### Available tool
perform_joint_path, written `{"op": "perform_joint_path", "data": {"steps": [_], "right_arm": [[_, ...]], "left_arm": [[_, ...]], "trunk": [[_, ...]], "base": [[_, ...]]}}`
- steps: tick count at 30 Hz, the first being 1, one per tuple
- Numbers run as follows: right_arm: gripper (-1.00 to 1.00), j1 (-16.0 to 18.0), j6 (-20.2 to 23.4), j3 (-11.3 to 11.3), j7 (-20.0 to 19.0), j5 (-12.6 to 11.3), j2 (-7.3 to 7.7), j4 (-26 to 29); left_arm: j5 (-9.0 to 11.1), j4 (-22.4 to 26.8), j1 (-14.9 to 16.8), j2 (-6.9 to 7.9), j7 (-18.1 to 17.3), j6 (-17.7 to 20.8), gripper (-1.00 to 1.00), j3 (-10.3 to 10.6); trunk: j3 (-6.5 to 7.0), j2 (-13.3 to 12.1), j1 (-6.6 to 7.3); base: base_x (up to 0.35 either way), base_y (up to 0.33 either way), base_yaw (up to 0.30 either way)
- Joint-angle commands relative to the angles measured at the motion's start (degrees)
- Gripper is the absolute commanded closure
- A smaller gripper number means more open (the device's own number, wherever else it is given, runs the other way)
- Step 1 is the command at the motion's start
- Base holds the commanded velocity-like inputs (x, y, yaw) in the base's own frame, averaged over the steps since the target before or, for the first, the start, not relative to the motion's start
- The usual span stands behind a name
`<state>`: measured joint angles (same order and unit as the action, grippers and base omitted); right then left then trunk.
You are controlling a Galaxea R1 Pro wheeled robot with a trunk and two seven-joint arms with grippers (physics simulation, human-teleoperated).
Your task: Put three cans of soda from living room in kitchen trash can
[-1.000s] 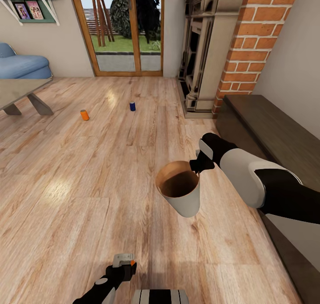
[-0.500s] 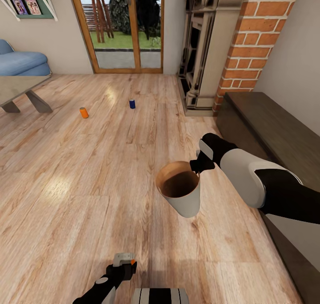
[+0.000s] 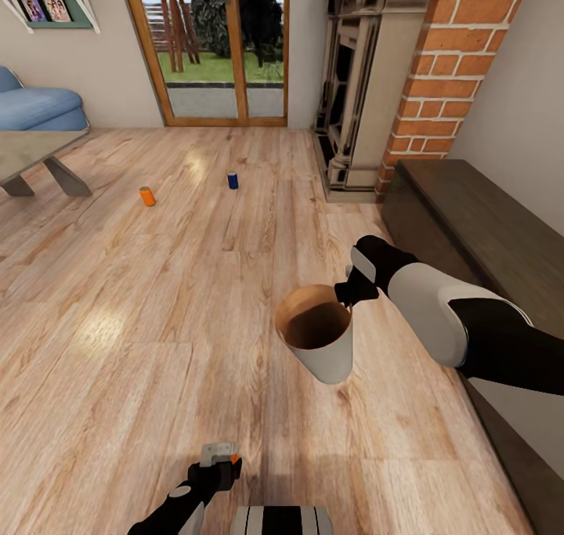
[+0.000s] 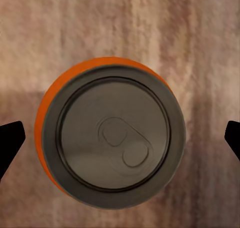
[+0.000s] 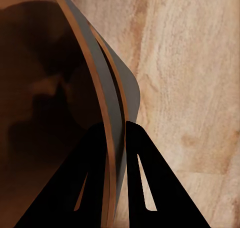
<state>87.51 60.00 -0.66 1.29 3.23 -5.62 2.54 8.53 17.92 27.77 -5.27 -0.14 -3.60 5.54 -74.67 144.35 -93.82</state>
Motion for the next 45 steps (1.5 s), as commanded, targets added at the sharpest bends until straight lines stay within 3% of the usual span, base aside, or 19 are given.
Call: {"op": "perform_joint_path", "data": {"steps": [1,13,18,41,42,45], "right_arm": [[1.0,0.01,0.0,-0.57,-0.14,-0.79,0.0,0.01],[1.0,-0.14,0.0,-0.5,-0.14,-0.77,-0.09,0.05],[1.0,-0.14,0.0,-0.49,-0.14,-0.77,-0.06,0.02],[1.0,-0.14,0.0,-0.56,-0.14,-0.77,0.06,-0.36],[1.0,-0.14,0.0,-0.57,-0.14,-0.77,0.07,-0.38],[1.0,-0.14,0.0,-0.57,-0.14,-0.77,0.08,-0.32]], "left_arm": [[0.0,0.02,0.0,0.0,-0.01,0.0,-1.0,0.0],[0.0,0.18,0.05,0.12,0.02,-0.14,-1.0,0.0],[0.0,0.44,0.07,0.16,0.0,-1.28,-1.0,0.0],[0.0,0.56,0.02,0.21,0.02,-2.25,-1.0,-0.14],[0.0,0.55,0.01,0.23,0.03,-2.36,1.0,-0.15],[0.0,0.54,0.0,0.21,0.03,-2.52,1.0,-0.22]], "trunk": [[0.01,0.0,0.01],[0.01,0.0,0.01],[-1.1,0.07,-0.12],[-1.99,0.12,-0.23],[-1.99,0.12,-0.23],[-1.99,0.12,-0.23]], "base": [[0.0,0.0,0.0],[0.0,0.0,0.0],[0.0,0.0,0.0],[0.0,0.0,0.0],[0.0,0.0,0.0],[0.0,0.0,0.0]]}}
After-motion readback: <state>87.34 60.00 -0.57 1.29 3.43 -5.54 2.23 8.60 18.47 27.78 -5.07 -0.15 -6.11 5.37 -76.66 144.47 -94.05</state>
